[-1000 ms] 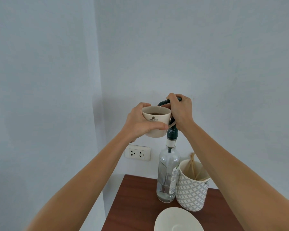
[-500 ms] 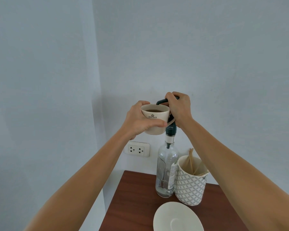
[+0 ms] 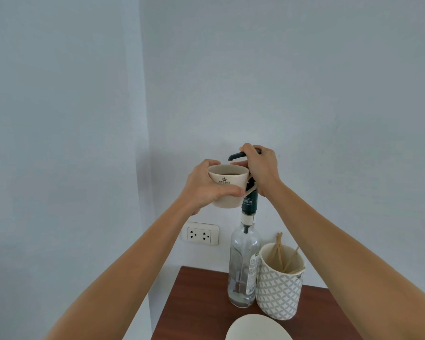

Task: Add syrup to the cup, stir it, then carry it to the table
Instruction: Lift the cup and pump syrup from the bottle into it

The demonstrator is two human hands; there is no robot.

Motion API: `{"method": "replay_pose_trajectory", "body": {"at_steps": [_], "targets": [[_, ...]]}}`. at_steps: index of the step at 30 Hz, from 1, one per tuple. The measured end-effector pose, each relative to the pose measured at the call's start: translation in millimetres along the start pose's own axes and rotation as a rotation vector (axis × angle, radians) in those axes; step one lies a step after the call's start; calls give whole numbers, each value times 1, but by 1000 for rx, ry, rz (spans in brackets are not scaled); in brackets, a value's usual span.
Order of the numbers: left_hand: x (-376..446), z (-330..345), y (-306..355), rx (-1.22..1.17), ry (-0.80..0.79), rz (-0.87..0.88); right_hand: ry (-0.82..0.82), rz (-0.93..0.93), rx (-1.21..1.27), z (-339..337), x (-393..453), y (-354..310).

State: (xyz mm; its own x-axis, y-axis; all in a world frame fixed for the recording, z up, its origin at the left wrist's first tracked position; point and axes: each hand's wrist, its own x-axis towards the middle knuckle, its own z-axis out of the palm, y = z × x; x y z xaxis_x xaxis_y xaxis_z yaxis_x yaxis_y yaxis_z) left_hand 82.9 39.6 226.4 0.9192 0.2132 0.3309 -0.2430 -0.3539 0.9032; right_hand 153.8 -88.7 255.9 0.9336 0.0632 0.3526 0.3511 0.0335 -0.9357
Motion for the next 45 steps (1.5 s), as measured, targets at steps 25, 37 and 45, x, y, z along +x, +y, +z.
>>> {"method": "replay_pose_trajectory", "body": {"at_steps": [25, 37, 45], "targets": [[2, -3, -9, 10, 8, 8, 114, -69, 2, 6, 1, 13], [0, -2, -8, 31, 2, 0, 87, -69, -48, 3, 0, 17], [-5, 0, -13, 32, 5, -19, -1, -6, 0, -11, -5, 10]]}}
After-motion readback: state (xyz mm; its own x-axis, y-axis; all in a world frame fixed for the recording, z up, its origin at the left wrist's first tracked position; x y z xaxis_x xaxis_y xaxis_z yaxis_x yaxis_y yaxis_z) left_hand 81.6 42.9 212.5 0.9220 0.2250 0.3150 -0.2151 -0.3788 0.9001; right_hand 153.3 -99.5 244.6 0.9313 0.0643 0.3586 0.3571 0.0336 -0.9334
